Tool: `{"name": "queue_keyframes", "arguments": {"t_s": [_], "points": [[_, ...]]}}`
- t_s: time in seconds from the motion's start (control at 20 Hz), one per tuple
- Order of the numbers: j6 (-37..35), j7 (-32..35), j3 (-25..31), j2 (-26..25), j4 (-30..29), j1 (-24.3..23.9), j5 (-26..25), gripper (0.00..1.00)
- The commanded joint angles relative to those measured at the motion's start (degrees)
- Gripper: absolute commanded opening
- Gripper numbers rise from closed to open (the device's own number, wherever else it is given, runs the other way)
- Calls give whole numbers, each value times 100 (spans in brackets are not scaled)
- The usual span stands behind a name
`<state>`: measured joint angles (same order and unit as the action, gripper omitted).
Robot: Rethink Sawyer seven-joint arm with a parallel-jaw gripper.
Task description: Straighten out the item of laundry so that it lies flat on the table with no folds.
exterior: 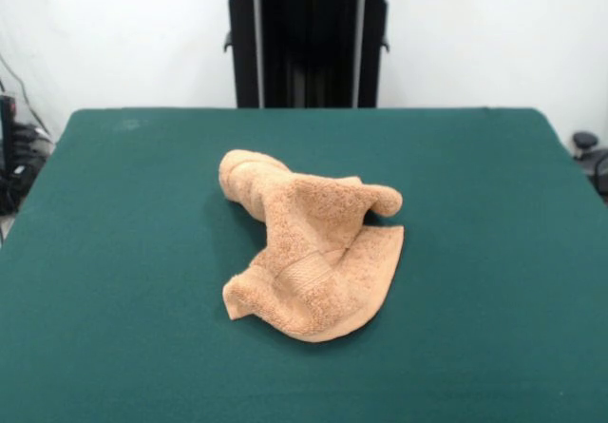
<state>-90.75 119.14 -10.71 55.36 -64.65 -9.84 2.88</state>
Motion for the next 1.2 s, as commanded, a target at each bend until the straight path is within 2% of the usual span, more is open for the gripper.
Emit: {"name": "queue_keyframes", "arguments": {"t_s": [0.05, 0.4, 0.55, 0.6, 0.7, 0.8, 0.85, 1.05, 1.2], "points": [[-492, -1109, 957, -595, 30, 22, -355, 100], [-616, -1557, 1137, -741, 391, -173, -724, 100], [-1095, -1201, 1152, -869, 574, -210, -817, 100], [-1174, -1213, 1142, -901, 687, -203, -945, 100], [-1133, -1019, 1170, -904, 649, -247, -821, 100], [-1396, -885, 1215, -965, 689, -282, -780, 100], [-1390, -842, 1165, -965, 727, -244, -888, 100], [-1121, -1432, 1424, -849, 544, -372, -760, 100], [-1362, -1613, 1544, -749, 506, -392, -753, 100]]}}
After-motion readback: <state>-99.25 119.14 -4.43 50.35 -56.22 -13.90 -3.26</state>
